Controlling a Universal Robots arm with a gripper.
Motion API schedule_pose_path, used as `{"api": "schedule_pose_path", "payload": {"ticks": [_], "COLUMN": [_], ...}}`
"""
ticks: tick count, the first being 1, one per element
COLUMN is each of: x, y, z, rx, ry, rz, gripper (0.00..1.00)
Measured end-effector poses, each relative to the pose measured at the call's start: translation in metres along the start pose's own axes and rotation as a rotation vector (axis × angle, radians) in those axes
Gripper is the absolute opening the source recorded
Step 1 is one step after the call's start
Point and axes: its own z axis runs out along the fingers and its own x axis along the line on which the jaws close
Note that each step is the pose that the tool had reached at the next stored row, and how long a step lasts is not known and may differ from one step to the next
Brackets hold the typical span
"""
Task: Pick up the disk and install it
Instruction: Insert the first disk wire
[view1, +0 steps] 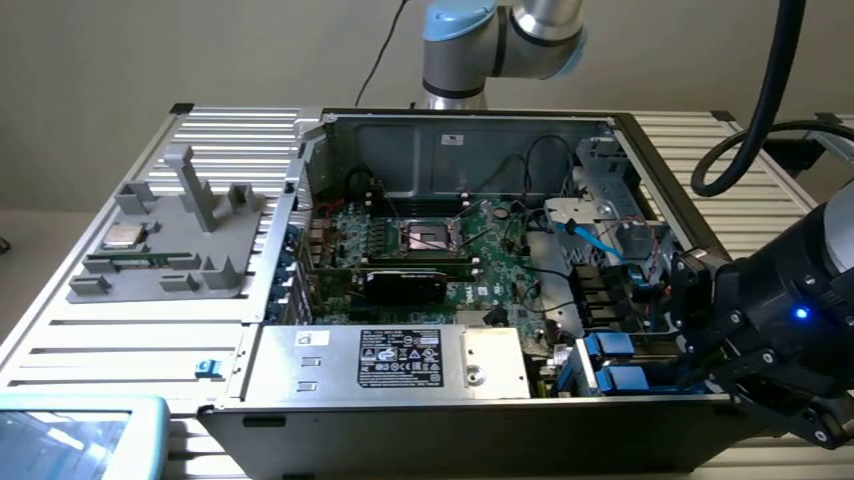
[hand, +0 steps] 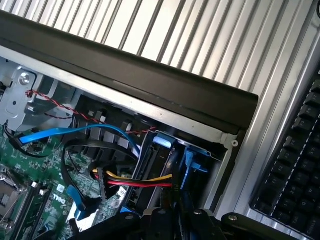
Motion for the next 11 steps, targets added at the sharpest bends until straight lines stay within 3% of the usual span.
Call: {"api": "schedule_pose_path", "payload": {"ticks": [5,9,11], "x": [0.0002,0.0005,0.0031], "y": [0.0003,0.0003,0.0011], "z": [0.0007,0.0006,0.0005], "rx": [0.026,0.0275,0.0304], "ry": [-0.0378,-0.0401,-0.0445], "rz": [0.016,0.017,0.018], "gripper": [0.17,0.17,0.17]}}
